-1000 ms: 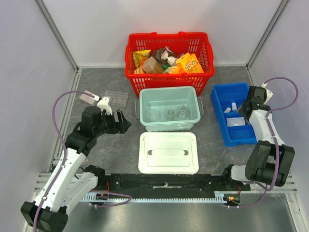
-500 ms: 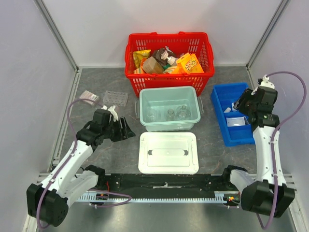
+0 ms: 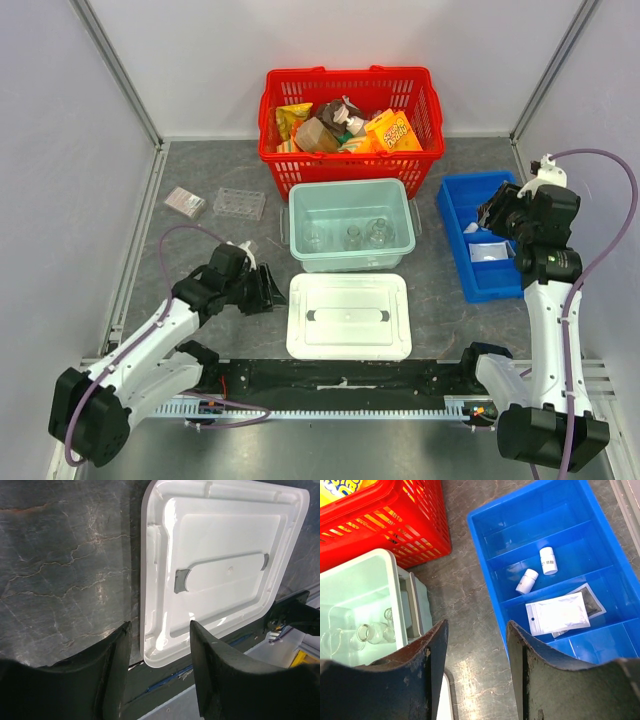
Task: Organize the chemistry lab equipment
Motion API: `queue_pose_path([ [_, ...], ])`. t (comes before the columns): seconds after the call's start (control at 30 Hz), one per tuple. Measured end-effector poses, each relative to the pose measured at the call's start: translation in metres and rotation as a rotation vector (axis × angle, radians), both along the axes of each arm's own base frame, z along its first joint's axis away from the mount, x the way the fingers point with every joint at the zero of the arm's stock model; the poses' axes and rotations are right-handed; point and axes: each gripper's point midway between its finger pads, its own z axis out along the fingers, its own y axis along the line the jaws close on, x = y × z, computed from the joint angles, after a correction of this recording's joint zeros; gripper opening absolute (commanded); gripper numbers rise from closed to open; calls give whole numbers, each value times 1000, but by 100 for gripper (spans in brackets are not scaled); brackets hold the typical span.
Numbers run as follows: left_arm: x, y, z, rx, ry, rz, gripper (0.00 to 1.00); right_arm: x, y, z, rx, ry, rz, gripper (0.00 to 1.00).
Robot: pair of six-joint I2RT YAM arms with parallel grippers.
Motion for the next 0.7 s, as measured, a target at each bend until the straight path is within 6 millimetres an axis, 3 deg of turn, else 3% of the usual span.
queue_pose_path([
  [0.43,-10,-13,-30,100,38,-37,50,1,4,1,-1,-9,15,57],
  [0.7,-25,-14,-59,212,92,-67,47,-2,5,7,-4,-28,16,57],
])
